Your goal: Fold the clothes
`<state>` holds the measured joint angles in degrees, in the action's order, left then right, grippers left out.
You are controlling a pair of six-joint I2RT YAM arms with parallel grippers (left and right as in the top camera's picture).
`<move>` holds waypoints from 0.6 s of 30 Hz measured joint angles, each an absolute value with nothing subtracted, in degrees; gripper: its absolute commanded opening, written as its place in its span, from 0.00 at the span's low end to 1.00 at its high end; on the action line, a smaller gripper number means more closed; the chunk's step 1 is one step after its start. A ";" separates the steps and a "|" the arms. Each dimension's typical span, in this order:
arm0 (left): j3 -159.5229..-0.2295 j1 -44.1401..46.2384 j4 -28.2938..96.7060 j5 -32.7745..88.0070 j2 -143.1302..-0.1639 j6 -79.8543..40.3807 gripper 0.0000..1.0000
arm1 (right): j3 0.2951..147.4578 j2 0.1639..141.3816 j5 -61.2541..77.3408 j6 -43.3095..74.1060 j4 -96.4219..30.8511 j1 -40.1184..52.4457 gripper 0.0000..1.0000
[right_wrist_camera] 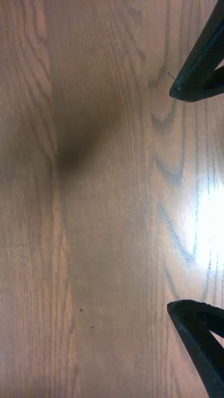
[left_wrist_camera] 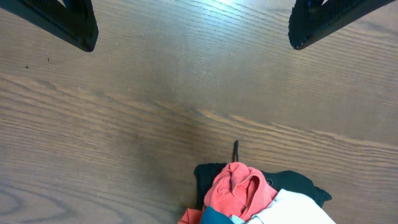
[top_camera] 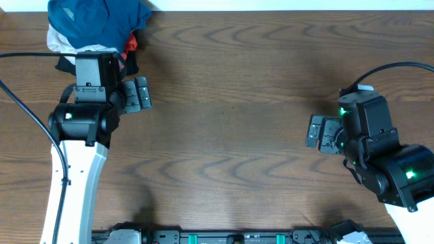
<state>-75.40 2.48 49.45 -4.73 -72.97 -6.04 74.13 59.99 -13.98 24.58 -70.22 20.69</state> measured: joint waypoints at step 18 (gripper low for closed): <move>-75.40 2.48 49.45 -4.73 -72.97 -6.04 0.98 | 72.60 44.66 -14.15 23.86 -67.22 8.36 0.99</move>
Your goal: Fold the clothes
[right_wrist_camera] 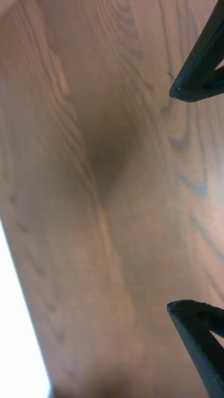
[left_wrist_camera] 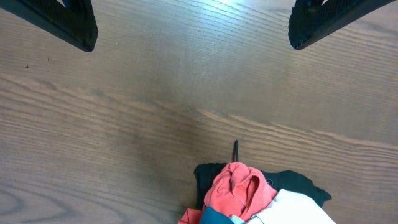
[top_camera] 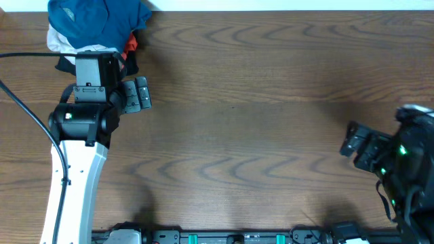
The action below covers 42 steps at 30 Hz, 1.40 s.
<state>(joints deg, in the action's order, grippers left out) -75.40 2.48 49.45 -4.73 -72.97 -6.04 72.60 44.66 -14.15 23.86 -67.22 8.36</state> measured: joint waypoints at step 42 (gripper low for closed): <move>-75.35 2.48 49.45 -4.91 -72.97 -6.04 0.98 | 0.75 0.73 8.16 5.39 10.20 -3.42 0.99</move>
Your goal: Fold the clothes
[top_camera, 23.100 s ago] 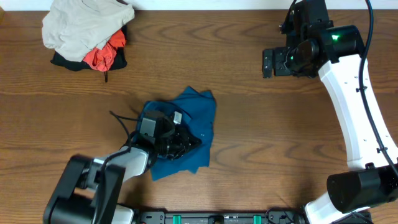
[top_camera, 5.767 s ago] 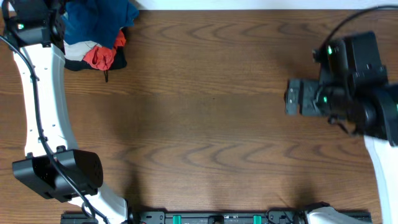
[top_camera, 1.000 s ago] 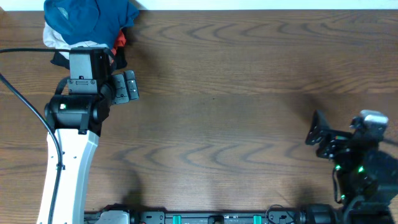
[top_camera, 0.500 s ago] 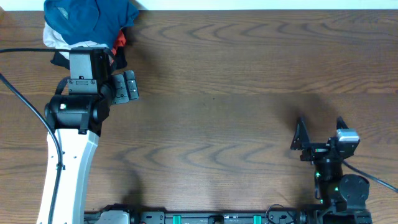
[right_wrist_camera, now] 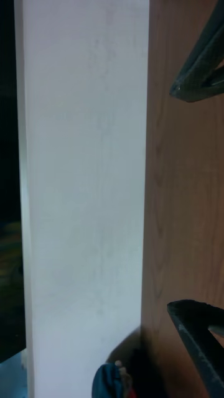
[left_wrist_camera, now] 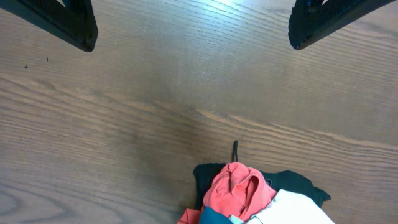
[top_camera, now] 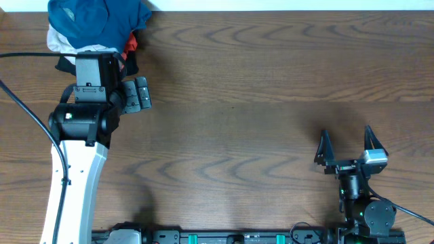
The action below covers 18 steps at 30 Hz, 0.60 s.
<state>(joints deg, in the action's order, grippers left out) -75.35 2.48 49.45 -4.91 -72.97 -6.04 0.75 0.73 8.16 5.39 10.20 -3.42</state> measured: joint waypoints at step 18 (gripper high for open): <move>-75.35 2.48 49.45 -4.91 -72.97 -6.04 0.98 | 0.40 0.69 8.64 1.32 -3.20 -5.67 0.99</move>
